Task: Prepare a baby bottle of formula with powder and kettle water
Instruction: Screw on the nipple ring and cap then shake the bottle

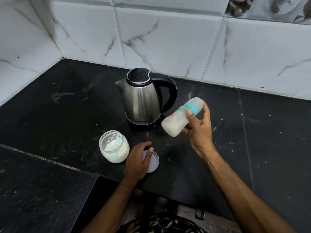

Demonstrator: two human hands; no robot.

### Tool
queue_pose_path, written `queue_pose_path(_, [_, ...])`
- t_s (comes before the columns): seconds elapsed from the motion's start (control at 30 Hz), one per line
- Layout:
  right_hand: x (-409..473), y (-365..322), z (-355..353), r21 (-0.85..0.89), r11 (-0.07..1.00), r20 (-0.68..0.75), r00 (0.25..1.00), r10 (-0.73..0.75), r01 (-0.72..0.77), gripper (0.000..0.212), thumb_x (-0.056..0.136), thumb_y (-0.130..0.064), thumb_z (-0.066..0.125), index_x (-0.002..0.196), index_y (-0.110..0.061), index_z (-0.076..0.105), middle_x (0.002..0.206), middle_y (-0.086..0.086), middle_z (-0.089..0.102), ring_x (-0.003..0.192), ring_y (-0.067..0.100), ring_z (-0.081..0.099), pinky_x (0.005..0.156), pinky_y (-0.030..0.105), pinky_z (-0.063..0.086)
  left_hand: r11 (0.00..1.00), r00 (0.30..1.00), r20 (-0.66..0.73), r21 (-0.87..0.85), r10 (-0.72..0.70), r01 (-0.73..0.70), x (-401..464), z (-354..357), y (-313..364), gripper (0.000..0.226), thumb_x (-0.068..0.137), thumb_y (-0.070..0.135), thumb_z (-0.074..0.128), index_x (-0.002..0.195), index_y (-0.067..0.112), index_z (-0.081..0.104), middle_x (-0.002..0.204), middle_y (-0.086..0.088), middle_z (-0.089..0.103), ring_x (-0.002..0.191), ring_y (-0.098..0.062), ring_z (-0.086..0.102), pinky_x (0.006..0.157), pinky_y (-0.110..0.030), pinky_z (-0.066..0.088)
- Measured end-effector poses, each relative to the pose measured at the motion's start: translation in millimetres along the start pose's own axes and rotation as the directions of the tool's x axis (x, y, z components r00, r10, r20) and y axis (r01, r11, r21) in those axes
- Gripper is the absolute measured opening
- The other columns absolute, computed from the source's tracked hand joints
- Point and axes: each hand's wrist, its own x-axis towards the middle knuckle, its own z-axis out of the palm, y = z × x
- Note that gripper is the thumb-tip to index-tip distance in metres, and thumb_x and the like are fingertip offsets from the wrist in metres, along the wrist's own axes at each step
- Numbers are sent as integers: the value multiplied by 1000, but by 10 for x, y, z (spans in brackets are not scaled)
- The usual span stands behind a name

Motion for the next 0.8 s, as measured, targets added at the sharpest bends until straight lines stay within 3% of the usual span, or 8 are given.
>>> queue_pose_path(0.07, [-59,57,0,-31,999,50,998,22,-20,73,81,-25,72,143,-31,34,95,2,75,89,24,72,71,44,61,1000,1000,8,0,1,-1,2,2,-34,41,95,47,48,115,18,67,115,9,66,107,-7,59,95,-27,46])
queue_pose_path(0.2, [-291,223,-16,-337,941,374,911,175,-42,79,79,-19,80,142,-33,34,114,16,70,99,29,72,75,38,60,999,998,69,-48,15,-12,14,6,-137,31,91,30,65,119,17,64,119,5,67,108,-13,62,95,-33,48])
queue_pose_path(0.33, [-86,37,24,-98,995,97,995,22,-12,68,79,-21,69,138,-34,36,94,0,76,86,19,73,70,42,62,1000,1000,-1,6,12,-12,-5,-7,-31,39,96,46,48,115,17,66,113,11,65,105,-5,59,94,-10,38])
queue_pose_path(0.4, [-34,18,21,2,1000,16,1000,2,-2,70,80,-23,66,142,-30,34,91,-3,75,85,18,72,70,42,62,1000,1000,9,10,6,-6,-2,-11,8,41,96,48,46,115,18,66,113,12,65,106,-4,59,94,-7,36])
queue_pose_path(0.5, [-198,133,3,-194,981,236,969,73,-27,73,79,-17,70,142,-32,34,104,5,73,90,21,73,67,35,61,1000,999,48,8,8,-8,8,-22,-80,34,95,40,55,117,16,65,115,9,64,105,-7,58,94,-13,40])
queue_pose_path(0.6, [-289,211,-9,-345,938,459,878,135,36,80,79,-11,75,143,-31,31,119,14,66,101,26,71,79,34,59,1000,996,91,16,23,-25,1,-20,-148,37,90,30,68,123,14,64,120,1,65,109,-13,60,96,-28,45])
queue_pose_path(0.7, [-186,96,30,-292,953,388,921,38,84,81,78,-17,81,141,-35,33,113,11,70,101,27,71,81,37,59,999,999,26,-23,27,-27,5,-22,-45,40,94,44,49,117,15,65,114,4,66,104,-10,60,92,-24,44])
queue_pose_path(0.8, [-82,-66,51,-274,954,345,938,-24,125,78,78,-9,71,141,-29,30,107,0,74,100,23,71,80,34,59,1000,1000,9,14,21,-21,4,-23,13,42,95,49,45,115,18,66,112,10,65,103,-4,58,91,-15,41])
